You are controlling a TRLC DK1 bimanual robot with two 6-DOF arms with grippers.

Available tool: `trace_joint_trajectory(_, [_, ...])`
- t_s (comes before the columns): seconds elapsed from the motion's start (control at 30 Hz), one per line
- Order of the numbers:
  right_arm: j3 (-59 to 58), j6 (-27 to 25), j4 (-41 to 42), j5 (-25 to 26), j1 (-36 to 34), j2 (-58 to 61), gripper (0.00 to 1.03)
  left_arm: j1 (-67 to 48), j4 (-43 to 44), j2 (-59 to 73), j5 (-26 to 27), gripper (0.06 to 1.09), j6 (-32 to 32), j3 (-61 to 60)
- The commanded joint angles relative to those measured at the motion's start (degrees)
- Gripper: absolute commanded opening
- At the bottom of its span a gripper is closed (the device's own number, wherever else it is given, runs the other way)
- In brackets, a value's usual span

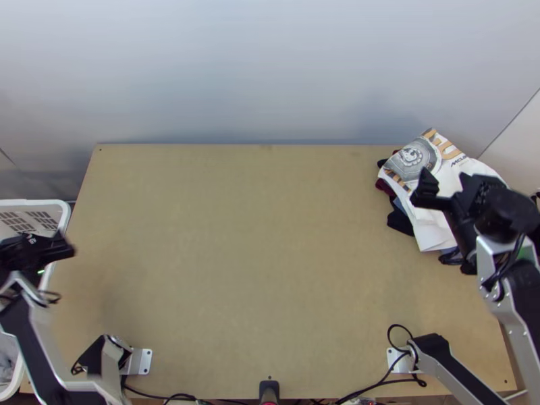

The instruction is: Fold the t-shirt

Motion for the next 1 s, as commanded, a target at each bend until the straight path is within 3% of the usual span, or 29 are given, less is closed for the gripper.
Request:
trace_joint_trajectory(0.0, [12.1,3.6,-8.0,-3.1,3.9,6.9,0.98,20.6,3.4,21.4,2.8,1.05,11.5,4.8])
trace_joint_trajectory(0.2, [16.7,3.3,-10.2,-3.2,4.7,11.0,0.98,25.1,0.0,38.1,0.0,1.03,13.6,18.3])
trace_joint_trajectory(0.33, [19.1,2.9,-11.2,-3.2,4.7,13.4,0.98,25.0,-6.1,48.3,-3.6,1.03,17.0,27.7])
trace_joint_trajectory(0.57, [22.7,1.1,-15.9,-3.1,5.2,18.4,0.98,24.6,-8.2,64.2,-10.5,1.03,24.0,39.3])
trace_joint_trajectory(0.7, [23.7,0.8,-16.6,-3.2,6.4,19.7,0.98,24.9,-12.7,72.3,-10.6,1.03,24.2,48.0])
trace_joint_trajectory(0.97, [23.2,0.7,-17.1,-3.1,6.3,21.7,0.98,24.9,-21.2,87.7,-18.8,1.03,23.9,65.4])
